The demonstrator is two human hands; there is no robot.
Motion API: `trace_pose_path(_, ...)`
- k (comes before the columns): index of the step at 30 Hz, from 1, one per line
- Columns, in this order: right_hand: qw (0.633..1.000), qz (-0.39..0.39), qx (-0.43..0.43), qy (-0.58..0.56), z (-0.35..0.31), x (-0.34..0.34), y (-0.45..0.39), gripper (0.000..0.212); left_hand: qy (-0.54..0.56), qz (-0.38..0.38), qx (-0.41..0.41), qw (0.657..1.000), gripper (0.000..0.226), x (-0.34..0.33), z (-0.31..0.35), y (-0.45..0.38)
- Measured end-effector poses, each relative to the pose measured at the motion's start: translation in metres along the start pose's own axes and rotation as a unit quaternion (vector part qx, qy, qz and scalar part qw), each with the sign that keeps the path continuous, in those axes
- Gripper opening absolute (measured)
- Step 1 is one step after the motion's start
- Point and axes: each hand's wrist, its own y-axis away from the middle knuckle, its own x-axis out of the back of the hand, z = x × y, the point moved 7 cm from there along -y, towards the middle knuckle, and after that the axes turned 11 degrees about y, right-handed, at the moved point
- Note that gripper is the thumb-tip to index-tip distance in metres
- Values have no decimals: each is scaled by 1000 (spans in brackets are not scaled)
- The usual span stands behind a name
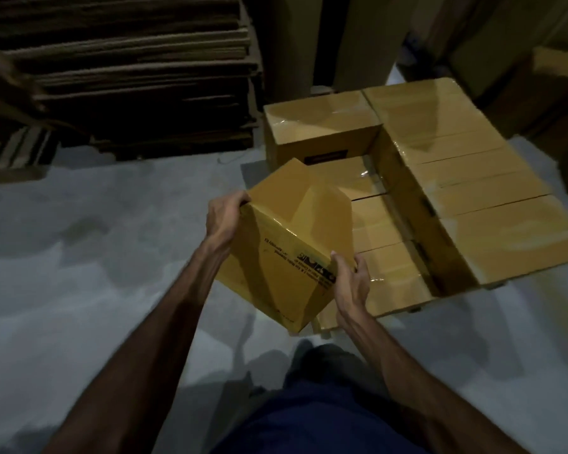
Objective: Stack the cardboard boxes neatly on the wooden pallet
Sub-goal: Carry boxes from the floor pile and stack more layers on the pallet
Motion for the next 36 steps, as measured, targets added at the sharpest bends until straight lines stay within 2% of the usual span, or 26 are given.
trace_pose_path(3,1000,17,-3,-22,-5,-23,-31,41,-14,-44,3,999,16,-27,6,-56)
trace_pose_path(4,999,21,-1,-34,-6,-32,-42,44,-15,-57,6,998,17,-36,6,-74)
trace_pose_path(7,997,30,-20,-69,-7,-60,-68,71,-39,-78,13,996,28,-53,6,-118)
trace_pose_path(11,995,27,-51,-76,-4,-99,-103,95,-54,-100,13,993,39,-77,5,-175)
trace_pose_path(14,993,33,-69,-93,-7,-124,-128,104,-62,-106,16,992,41,-97,4,-215)
trace_pose_path(16,991,53,-79,-94,-15,-139,-141,105,-50,-109,18,993,42,-107,6,-240)
trace_pose_path(22,985,119,-76,-102,-34,-199,-196,107,-49,-179,46,982,44,-148,-2,-338)
trace_pose_path(24,981,143,-99,-88,-34,-221,-213,109,-43,-176,77,980,47,-155,-14,-373)
trace_pose_path(31,977,160,-112,-88,-24,-290,-279,109,-55,-187,104,975,53,-173,-55,-473)
trace_pose_path(36,975,179,-115,-69,-16,-330,-314,109,-80,-163,131,975,46,-185,-98,-529)
